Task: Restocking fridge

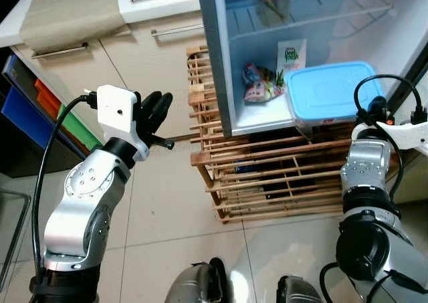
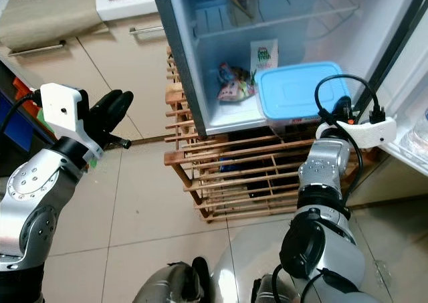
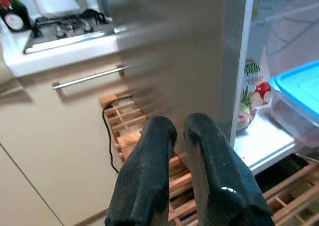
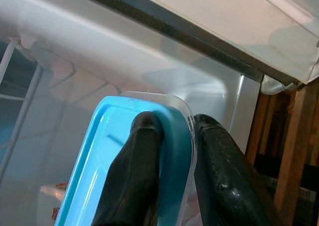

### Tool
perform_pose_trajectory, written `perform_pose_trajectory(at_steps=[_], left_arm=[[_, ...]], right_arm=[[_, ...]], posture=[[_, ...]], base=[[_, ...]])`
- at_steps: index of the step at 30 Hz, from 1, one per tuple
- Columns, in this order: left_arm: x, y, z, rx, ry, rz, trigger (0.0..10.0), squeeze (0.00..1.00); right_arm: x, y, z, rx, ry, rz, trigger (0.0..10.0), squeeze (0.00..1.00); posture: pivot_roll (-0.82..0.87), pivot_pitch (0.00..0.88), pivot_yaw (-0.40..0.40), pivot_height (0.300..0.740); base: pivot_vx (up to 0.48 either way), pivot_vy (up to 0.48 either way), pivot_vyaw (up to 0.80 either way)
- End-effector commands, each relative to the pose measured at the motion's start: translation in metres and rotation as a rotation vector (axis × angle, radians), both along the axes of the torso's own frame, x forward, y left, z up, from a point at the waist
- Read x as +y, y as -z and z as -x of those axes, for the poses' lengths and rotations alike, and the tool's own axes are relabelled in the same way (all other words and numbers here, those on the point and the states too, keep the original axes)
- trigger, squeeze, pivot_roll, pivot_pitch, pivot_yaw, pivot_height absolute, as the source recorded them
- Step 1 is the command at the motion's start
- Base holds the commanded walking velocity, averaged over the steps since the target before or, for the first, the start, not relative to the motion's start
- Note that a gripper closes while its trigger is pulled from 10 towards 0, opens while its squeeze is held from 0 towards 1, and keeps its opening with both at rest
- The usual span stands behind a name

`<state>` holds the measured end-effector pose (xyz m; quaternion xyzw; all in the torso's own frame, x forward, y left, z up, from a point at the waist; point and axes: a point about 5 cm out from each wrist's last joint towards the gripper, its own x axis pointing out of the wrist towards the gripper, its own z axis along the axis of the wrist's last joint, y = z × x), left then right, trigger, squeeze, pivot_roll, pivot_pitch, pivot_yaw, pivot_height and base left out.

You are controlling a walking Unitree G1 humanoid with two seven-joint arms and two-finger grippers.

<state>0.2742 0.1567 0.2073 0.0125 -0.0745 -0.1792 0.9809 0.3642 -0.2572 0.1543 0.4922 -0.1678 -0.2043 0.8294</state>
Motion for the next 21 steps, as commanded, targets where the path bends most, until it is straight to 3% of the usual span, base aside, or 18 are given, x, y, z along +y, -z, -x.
perform_pose_trajectory(at_steps=[1,13,14,15,17,21], left_arm=[[0.006,-0.003,0.004,0.0,-0.016,-0.009,10.0,0.0],[0.008,-0.008,0.009,0.009,-0.021,-0.023,10.0,0.0],[0.007,-0.008,0.009,0.011,-0.021,-0.024,10.0,0.0],[0.004,-0.009,0.011,0.011,-0.003,-0.029,10.0,0.0],[0.001,-0.009,0.013,0.011,0.027,-0.036,10.0,0.0],[-0.022,-0.005,0.027,0.036,0.22,-0.079,10.0,0.0]], right_arm=[[0.008,0.013,-0.001,0.052,-0.02,-0.055,0.0,0.0],[0.018,-0.018,-0.015,-0.062,-0.118,0.062,0.1,0.0],[0.018,-0.019,-0.015,-0.063,-0.121,0.063,2.7,0.0],[0.02,-0.021,-0.017,-0.066,-0.14,0.079,10.0,0.0],[0.022,-0.022,-0.018,-0.062,-0.155,0.095,10.0,0.0],[0.025,-0.025,-0.022,-0.031,-0.18,0.151,10.0,0.0]], posture=[[0.13,0.272,0.208,0.74],[0.14,0.296,0.211,0.74],[0.14,0.299,0.208,0.74],[0.14,0.303,0.205,0.74],[0.14,0.304,0.204,0.74],[0.14,0.308,0.197,0.74]], base=[[0.0,0.0,0.0],[0.0,0.0,0.0],[0.0,0.0,0.0],[0.0,0.0,0.0],[0.0,0.0,0.0],[0.0,0.0,0.0]])
